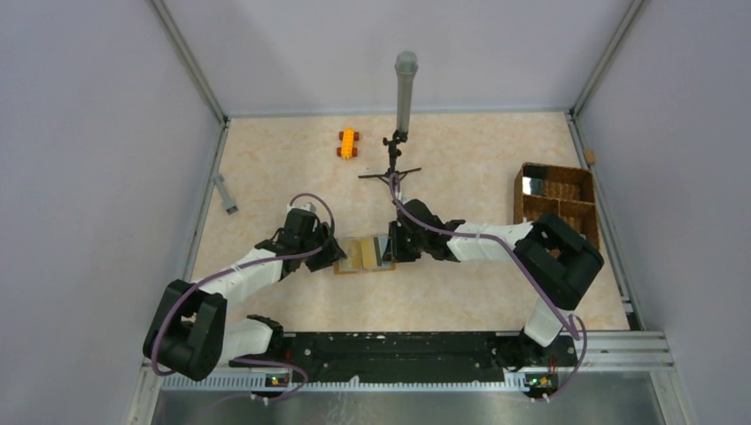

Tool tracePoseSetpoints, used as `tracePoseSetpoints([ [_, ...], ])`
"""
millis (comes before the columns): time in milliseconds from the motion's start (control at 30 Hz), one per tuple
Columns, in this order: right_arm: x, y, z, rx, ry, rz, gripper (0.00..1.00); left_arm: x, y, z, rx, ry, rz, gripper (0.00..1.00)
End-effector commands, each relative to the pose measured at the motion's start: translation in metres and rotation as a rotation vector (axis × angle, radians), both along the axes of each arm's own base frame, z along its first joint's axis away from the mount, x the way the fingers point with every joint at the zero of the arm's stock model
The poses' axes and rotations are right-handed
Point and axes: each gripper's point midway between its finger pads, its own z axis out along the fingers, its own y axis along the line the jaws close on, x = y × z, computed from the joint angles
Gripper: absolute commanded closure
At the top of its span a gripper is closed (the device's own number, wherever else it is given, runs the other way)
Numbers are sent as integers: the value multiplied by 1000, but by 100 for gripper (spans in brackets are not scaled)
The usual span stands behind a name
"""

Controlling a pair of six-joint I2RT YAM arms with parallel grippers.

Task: Put the credit cards into the card holder
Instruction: Turn over the card slot in the card holder.

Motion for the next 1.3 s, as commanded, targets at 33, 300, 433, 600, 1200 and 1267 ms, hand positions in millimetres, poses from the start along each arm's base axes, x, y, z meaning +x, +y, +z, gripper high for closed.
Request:
tracePoseSetpoints([
  [33,13,17,14,60,-31,2,83,-1,7,-9,39,15,8,52],
  [300,12,14,2,29,-5,-20,84,-1,6,-10,33,14,3,56],
  [433,16,8,3,10,-19,-54,83,-2,7,-12,38,19,4,59],
  [600,15,9,0,5,-12,-44,82,-2,7,-16,38,27,7,65],
  [1200,10,46,33,148,-44,16,80,-2,11,-15,57,20,20,80],
  [1267,13,38,34,109,-61,-7,77,-1,16,-10,81,7,28,71],
])
